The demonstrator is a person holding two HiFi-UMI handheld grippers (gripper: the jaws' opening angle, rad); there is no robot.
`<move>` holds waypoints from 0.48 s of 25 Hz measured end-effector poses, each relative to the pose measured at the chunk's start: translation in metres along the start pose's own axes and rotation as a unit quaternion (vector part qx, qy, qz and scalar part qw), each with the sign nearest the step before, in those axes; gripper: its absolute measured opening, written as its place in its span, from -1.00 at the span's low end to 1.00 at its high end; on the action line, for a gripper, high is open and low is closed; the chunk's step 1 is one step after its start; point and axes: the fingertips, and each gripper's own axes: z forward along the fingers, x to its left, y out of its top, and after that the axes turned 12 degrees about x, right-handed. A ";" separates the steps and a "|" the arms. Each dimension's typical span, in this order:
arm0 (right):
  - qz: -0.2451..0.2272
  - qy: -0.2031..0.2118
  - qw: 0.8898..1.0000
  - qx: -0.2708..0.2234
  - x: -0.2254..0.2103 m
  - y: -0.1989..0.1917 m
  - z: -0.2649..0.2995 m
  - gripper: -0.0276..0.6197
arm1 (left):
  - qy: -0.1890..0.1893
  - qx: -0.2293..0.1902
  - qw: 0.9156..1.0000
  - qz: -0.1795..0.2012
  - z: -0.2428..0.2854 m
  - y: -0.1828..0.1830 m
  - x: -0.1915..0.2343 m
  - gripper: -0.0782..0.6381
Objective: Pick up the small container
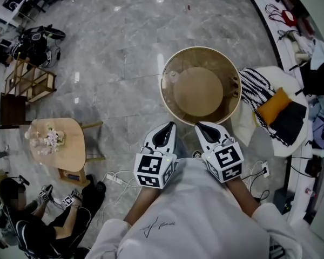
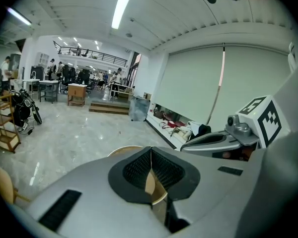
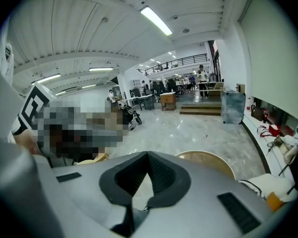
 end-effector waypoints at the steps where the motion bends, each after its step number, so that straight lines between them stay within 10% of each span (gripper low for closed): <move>1: 0.003 -0.001 1.000 0.002 0.000 0.003 0.005 -0.86 | -0.002 0.001 1.000 0.000 0.001 0.002 0.006 -0.73; 12: 0.015 -0.017 1.000 0.000 0.007 0.054 0.051 -0.86 | -0.021 0.010 1.000 0.010 0.006 0.033 0.068 -0.73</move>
